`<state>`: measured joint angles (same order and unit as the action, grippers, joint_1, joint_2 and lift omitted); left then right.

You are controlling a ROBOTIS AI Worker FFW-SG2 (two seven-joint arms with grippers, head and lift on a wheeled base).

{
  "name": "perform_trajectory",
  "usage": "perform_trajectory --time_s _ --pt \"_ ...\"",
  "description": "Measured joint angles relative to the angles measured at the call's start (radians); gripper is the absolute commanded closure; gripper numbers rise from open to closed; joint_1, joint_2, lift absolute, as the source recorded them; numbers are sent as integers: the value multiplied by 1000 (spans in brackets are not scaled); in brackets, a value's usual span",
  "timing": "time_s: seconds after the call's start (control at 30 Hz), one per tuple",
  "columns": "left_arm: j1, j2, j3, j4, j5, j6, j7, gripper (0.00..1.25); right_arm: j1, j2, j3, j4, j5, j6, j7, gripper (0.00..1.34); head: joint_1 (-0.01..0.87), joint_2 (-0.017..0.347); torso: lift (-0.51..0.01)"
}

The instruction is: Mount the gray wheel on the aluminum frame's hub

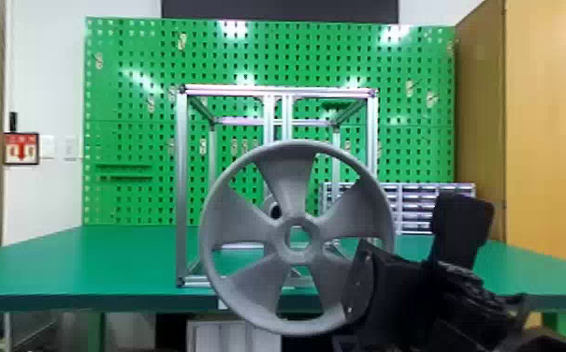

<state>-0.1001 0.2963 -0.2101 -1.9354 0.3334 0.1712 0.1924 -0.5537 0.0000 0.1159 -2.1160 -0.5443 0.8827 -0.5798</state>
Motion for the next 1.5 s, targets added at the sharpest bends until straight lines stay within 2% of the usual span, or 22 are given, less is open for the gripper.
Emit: perform_trajectory --time_s 0.23,0.53,0.77,1.0,1.5 --pt "-53 16 -43 -79 171 44 48 168 0 0 2 2 6 -2 0 1088 -5 6 -499" --pt "-107 21 -64 -111 400 54 51 200 1 0 6 2 17 -4 0 1088 -5 6 -499" --pt "-153 21 -83 -117 519 29 44 211 1 0 13 11 21 -5 0 1088 -5 6 -499" --pt "-189 20 -101 -101 544 -44 44 213 0 0 23 19 23 -10 0 1088 -5 6 -499" --pt "-265 -2 -117 -1 485 -157 48 213 3 0 33 24 21 -20 0 1088 -5 6 -499"
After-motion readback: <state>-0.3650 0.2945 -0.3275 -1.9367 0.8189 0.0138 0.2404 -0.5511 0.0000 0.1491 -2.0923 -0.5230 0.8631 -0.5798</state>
